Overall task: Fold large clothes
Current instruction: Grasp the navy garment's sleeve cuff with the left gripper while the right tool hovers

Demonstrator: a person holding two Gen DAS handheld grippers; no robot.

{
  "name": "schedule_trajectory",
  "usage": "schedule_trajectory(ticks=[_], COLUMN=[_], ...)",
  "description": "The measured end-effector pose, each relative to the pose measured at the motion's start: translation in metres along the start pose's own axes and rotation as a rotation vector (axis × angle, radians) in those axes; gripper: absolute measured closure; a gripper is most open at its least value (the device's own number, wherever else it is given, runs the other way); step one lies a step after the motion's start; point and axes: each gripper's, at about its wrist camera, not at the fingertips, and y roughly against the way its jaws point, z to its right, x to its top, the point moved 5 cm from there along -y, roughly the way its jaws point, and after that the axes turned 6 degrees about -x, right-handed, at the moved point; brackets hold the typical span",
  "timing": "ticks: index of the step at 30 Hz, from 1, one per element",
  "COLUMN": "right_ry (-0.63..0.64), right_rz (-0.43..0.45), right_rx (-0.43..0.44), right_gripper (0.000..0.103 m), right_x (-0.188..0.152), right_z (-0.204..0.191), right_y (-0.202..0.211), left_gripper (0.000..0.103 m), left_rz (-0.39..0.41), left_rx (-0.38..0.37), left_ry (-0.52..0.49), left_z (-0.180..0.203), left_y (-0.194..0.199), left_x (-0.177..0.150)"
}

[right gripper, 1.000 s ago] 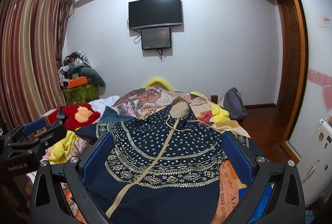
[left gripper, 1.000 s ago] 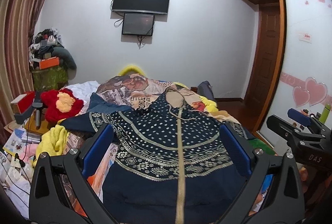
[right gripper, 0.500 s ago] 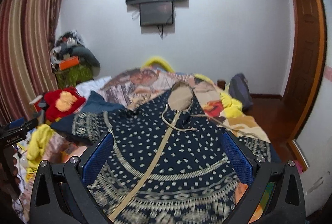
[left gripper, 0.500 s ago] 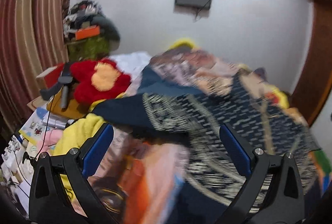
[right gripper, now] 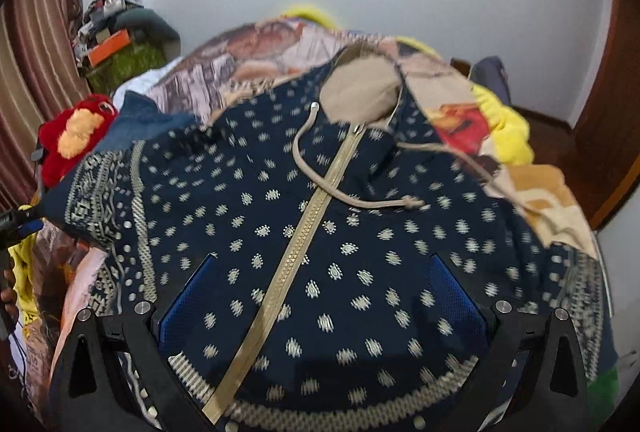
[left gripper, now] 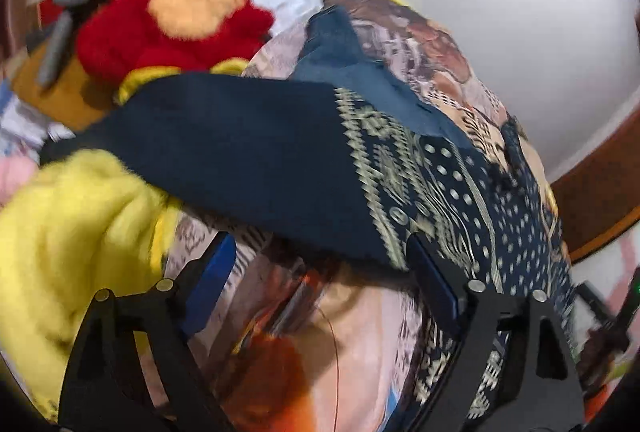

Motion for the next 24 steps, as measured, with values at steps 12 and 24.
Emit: schedule_trajectory(ticks=[12, 24], right_ry=[-0.031, -0.130], right_rz=[-0.064, -0.028], right_rx=[0.072, 0.079], right_gripper=[0.000, 0.000], right_x=[0.002, 0.000], right_z=[-0.008, 0.045], right_y=[-0.025, 0.020], left_gripper=[0.073, 0.100], left_rz=[0.107, 0.203], left_rx=[0.182, 0.221], left_ry=[-0.013, -0.406], left_z=[-0.008, 0.169], left_y=[-0.021, -0.006], left_x=[0.061, 0.092])
